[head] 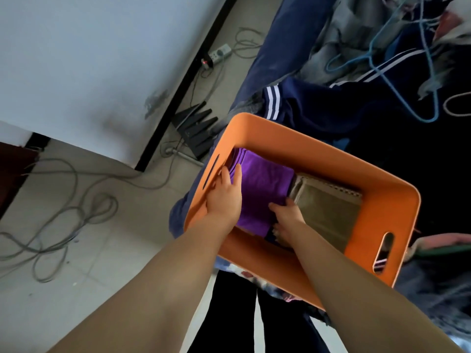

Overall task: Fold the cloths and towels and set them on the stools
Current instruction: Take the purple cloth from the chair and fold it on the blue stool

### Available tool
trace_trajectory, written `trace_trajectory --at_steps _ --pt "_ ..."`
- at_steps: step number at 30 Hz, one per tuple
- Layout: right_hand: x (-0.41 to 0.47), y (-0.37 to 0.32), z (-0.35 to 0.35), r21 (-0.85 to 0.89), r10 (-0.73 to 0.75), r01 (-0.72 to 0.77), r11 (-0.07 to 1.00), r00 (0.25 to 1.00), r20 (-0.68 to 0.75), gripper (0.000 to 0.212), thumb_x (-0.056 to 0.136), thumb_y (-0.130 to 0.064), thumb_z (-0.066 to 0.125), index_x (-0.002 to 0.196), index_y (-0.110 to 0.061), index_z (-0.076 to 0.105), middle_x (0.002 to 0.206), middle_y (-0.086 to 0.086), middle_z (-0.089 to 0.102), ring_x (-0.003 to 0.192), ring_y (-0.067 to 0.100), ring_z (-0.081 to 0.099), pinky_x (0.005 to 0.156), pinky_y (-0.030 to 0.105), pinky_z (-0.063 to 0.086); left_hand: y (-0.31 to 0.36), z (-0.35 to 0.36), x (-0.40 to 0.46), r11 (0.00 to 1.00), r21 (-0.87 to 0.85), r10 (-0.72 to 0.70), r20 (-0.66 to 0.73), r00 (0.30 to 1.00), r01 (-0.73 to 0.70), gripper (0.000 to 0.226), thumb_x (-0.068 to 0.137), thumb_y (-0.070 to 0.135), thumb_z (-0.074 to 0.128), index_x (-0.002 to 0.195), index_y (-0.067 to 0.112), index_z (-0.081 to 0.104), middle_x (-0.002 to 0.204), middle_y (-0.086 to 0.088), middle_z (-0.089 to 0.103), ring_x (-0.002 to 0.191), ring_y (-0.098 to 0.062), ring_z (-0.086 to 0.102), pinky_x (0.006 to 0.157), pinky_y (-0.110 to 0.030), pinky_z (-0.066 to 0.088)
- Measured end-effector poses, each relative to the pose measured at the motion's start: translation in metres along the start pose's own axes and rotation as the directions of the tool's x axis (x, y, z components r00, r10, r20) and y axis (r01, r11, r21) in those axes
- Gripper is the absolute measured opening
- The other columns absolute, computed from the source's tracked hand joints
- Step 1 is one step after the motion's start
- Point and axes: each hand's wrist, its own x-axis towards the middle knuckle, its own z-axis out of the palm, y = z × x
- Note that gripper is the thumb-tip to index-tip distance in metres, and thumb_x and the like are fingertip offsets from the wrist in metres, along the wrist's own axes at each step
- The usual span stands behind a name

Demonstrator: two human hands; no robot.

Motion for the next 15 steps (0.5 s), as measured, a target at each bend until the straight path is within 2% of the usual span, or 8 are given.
trace_trajectory --at_steps 2,4,5,7,9,11,12,15 --pt "-0.008 -0.006 -0.004 -0.036 -0.011 0.013 0.999 0.999 0.040 0.046 0.071 -0.016 0.063 0.116 -0.010 0.056 0.103 0.021 0.067 0.091 0.037 0.066 0.080 0.058 0.055 0.000 -0.013 -0.011 0.998 0.037 0.040 0.013 0.999 -0.041 0.069 0.092 0.000 0.035 0.152 0.016 0.004 0.156 -0.020 0.009 0.138 -0.036 0.030 0.103 -0.040 0.039" --pt "-0.019 -0.019 -0.011 -0.176 -0.066 0.074 0.982 0.997 0.048 0.048 0.068 -0.017 0.063 0.114 -0.004 0.058 0.091 0.015 0.066 0.081 0.029 0.065 0.075 0.043 0.056 -0.002 -0.024 -0.019 0.996 0.046 0.076 0.012 0.997 -0.077 0.070 0.090 0.001 0.040 0.151 0.014 0.009 0.155 -0.020 0.011 0.140 -0.035 0.025 0.107 -0.041 0.035" --pt "-0.040 -0.034 -0.018 -0.308 -0.118 0.133 0.942 0.991 0.069 0.046 0.072 -0.016 0.062 0.116 -0.002 0.058 0.088 0.012 0.063 0.079 0.024 0.061 0.071 0.034 0.051 -0.002 -0.036 -0.025 0.995 0.043 0.093 -0.009 0.996 -0.093 0.069 0.089 0.002 0.041 0.150 0.014 0.013 0.153 -0.019 0.017 0.139 -0.035 0.027 0.107 -0.041 0.035" --pt "-0.078 -0.065 -0.032 -0.530 -0.262 0.268 0.805 0.961 0.089 0.047 0.083 -0.014 0.056 0.128 -0.003 0.051 0.101 0.016 0.059 0.095 0.023 0.058 0.080 0.029 0.043 -0.001 -0.061 -0.036 0.987 0.068 0.148 -0.089 0.985 -0.142 0.062 0.088 0.007 0.045 0.146 0.012 0.026 0.142 -0.017 0.036 0.130 -0.034 0.039 0.106 -0.042 0.036" --pt "-0.113 -0.097 -0.044 -0.645 -0.421 0.391 0.656 0.899 0.117 0.050 0.089 -0.014 0.051 0.137 -0.007 0.041 0.128 0.019 0.051 0.120 0.032 0.050 0.099 0.035 0.039 0.003 -0.096 -0.044 0.982 0.068 0.189 -0.195 0.962 -0.179 0.050 0.085 0.013 0.052 0.135 0.010 0.045 0.123 -0.016 0.053 0.114 -0.036 0.054 0.092 -0.045 0.046" --pt "-0.148 -0.128 -0.052 -0.703 -0.608 0.525 0.479 0.777 0.165 0.050 0.091 -0.016 0.048 0.139 -0.011 0.037 0.138 0.017 0.042 0.128 0.035 0.042 0.105 0.042 0.034 0.006 -0.139 -0.054 0.982 0.050 0.188 -0.295 0.937 -0.182 0.039 0.084 0.017 0.057 0.122 0.007 0.055 0.111 -0.017 0.059 0.102 -0.037 0.059 0.076 -0.046 0.050" --pt "-0.165 -0.143 -0.054 -0.725 -0.677 0.569 0.388 0.710 0.194 0.049 0.091 -0.016 0.047 0.139 -0.014 0.038 0.140 0.015 0.040 0.129 0.034 0.040 0.105 0.044 0.033 0.006 -0.160 -0.060 0.984 0.056 0.180 -0.338 0.924 -0.171 0.037 0.084 0.019 0.058 0.119 0.006 0.056 0.109 -0.018 0.060 0.101 -0.037 0.061 0.073 -0.046 0.051" --pt "-0.213 -0.185 -0.054 -0.782 -0.839 0.619 0.066 0.459 0.293 0.050 0.091 -0.024 0.048 0.140 -0.019 0.037 0.146 0.006 0.036 0.135 0.028 0.032 0.110 0.046 0.026 0.005 -0.218 -0.080 0.994 0.040 0.108 -0.490 0.865 -0.101 0.041 0.087 0.026 0.056 0.123 0.008 0.053 0.115 -0.015 0.059 0.108 -0.035 0.058 0.082 -0.045 0.047"
